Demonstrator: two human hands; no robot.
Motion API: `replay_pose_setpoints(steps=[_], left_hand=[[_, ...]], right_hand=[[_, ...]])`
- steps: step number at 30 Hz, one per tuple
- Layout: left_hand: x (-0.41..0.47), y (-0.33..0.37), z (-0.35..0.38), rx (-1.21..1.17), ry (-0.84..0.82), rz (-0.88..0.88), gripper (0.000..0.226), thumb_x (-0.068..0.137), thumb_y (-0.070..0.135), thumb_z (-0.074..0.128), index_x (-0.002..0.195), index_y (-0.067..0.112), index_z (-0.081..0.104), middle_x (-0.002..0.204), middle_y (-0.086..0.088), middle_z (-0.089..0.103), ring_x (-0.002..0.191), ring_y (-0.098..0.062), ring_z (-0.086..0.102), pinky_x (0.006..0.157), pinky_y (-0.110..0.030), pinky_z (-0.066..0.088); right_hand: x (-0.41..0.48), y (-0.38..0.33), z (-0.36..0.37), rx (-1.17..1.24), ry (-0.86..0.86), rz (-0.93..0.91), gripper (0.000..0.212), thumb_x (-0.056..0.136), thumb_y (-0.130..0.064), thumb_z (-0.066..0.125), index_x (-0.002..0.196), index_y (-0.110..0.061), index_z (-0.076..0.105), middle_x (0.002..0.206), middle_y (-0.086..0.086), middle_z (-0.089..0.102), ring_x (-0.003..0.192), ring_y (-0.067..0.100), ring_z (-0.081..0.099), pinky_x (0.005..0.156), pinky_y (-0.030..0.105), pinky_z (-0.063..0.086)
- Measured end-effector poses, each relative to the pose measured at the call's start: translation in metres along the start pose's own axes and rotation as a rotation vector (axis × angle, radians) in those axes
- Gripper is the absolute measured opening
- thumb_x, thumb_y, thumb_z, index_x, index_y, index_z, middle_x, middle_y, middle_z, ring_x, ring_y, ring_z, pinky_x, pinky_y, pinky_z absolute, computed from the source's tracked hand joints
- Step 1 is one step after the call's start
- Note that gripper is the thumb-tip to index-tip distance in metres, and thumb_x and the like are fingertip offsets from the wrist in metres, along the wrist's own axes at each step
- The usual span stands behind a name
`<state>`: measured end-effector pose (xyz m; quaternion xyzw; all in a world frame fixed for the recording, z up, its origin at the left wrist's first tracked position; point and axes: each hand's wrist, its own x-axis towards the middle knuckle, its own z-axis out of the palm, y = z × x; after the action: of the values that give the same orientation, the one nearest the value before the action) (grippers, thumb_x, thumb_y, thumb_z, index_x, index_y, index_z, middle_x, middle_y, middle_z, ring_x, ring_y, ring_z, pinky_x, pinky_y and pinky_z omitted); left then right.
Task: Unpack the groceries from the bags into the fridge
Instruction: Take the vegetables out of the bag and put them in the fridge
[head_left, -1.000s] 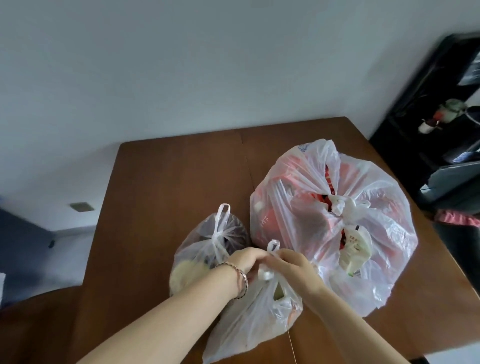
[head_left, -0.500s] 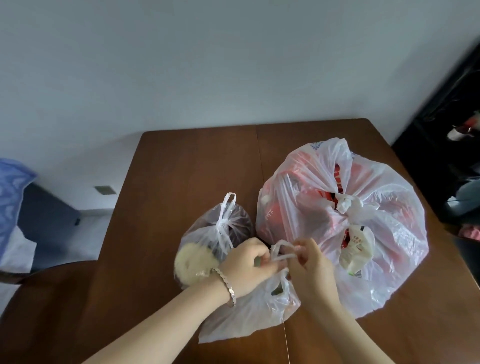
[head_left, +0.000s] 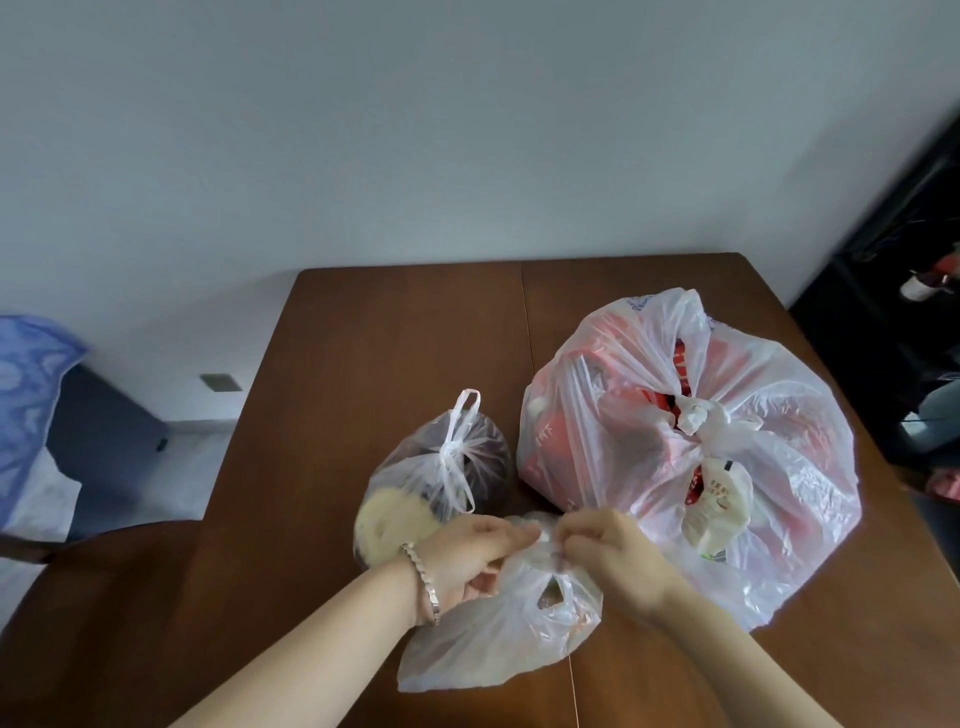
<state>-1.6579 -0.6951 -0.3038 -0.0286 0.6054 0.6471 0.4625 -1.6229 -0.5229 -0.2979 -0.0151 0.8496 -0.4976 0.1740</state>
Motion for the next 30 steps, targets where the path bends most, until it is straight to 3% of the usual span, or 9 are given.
replay_pose_setpoints(steps=[3,5,8,11,14,17,19,24,30], left_hand=[[-0.007,0.007,0.008,0.139,-0.069,0.004,0.049,0.082,0.042,0.063,0.037,0.026,0.051,0.042,0.014,0.04,0.043,0.0,0.039,0.047,-0.012,0.031],[-0.008,0.008,0.013,0.173,-0.02,0.097,0.046,0.08,0.045,0.063,0.039,0.025,0.056,0.044,0.014,0.044,0.052,-0.001,0.045,0.05,-0.011,0.034],[-0.008,0.008,0.014,0.147,0.092,0.304,0.036,0.063,0.049,0.06,0.047,0.019,0.051,0.048,0.013,0.046,0.05,-0.001,0.045,0.057,-0.01,0.039],[-0.01,0.002,0.008,0.159,0.215,0.412,0.034,0.063,0.048,0.059,0.037,0.027,0.051,0.054,0.013,0.055,0.066,-0.008,0.053,0.082,-0.03,0.047],[-0.011,-0.004,-0.001,0.094,0.343,0.467,0.024,0.07,0.039,0.063,0.048,0.029,0.065,0.064,0.012,0.063,0.073,-0.012,0.058,0.074,-0.026,0.048],[-0.002,-0.011,-0.01,-0.08,0.365,0.394,0.03,0.086,0.001,0.054,0.088,0.025,0.071,0.089,0.003,0.069,0.092,-0.017,0.063,0.076,-0.025,0.052],[0.003,-0.018,-0.008,0.093,0.399,0.426,0.044,0.083,-0.009,0.052,0.109,0.027,0.058,0.109,0.003,0.064,0.103,-0.013,0.062,0.084,-0.025,0.052],[0.017,-0.037,0.012,0.518,0.474,0.388,0.029,0.08,0.015,0.07,0.102,0.021,0.052,0.092,0.005,0.064,0.086,-0.007,0.064,0.075,-0.022,0.054],[0.009,-0.023,-0.001,0.926,0.294,0.454,0.029,0.092,0.02,0.05,0.12,0.019,0.059,0.097,0.006,0.061,0.085,-0.009,0.059,0.078,-0.022,0.049]], right_hand=[[0.001,0.004,-0.006,0.566,-0.106,0.221,0.019,0.064,-0.019,0.047,0.047,-0.011,0.046,0.049,-0.002,0.046,0.054,0.01,0.045,0.064,0.025,0.04],[0.0,0.007,-0.008,0.799,-0.108,0.202,0.028,0.07,-0.02,0.054,0.064,0.006,0.059,0.068,0.012,0.063,0.069,0.022,0.06,0.073,0.026,0.051],[0.004,0.003,-0.009,0.951,0.108,0.186,0.026,0.082,-0.017,0.054,0.074,0.007,0.059,0.075,0.013,0.065,0.075,0.024,0.058,0.074,0.03,0.048],[0.008,0.011,-0.007,1.111,0.406,0.344,0.027,0.093,-0.012,0.049,0.068,-0.008,0.058,0.064,0.005,0.061,0.069,0.019,0.056,0.075,0.032,0.045],[0.0,0.015,-0.003,0.856,0.471,0.297,0.014,0.095,-0.016,0.051,0.094,-0.021,0.065,0.087,0.004,0.069,0.086,0.017,0.065,0.082,0.029,0.049],[-0.008,0.017,0.013,0.185,0.22,0.151,0.025,0.09,-0.015,0.059,0.108,-0.031,0.054,0.106,-0.017,0.058,0.096,-0.003,0.055,0.086,0.016,0.047],[-0.006,0.022,0.029,-0.199,0.117,0.1,0.034,0.089,-0.026,0.061,0.121,-0.028,0.052,0.113,-0.023,0.047,0.104,-0.005,0.044,0.095,0.012,0.035],[0.006,0.018,0.032,-0.406,0.136,0.157,0.008,0.091,-0.02,0.052,0.098,-0.018,0.053,0.09,-0.005,0.06,0.081,0.014,0.055,0.061,0.019,0.037],[-0.002,0.015,0.002,-0.41,0.14,0.179,0.013,0.08,-0.018,0.061,0.092,-0.017,0.058,0.079,-0.006,0.059,0.074,0.015,0.055,0.057,0.021,0.037]])
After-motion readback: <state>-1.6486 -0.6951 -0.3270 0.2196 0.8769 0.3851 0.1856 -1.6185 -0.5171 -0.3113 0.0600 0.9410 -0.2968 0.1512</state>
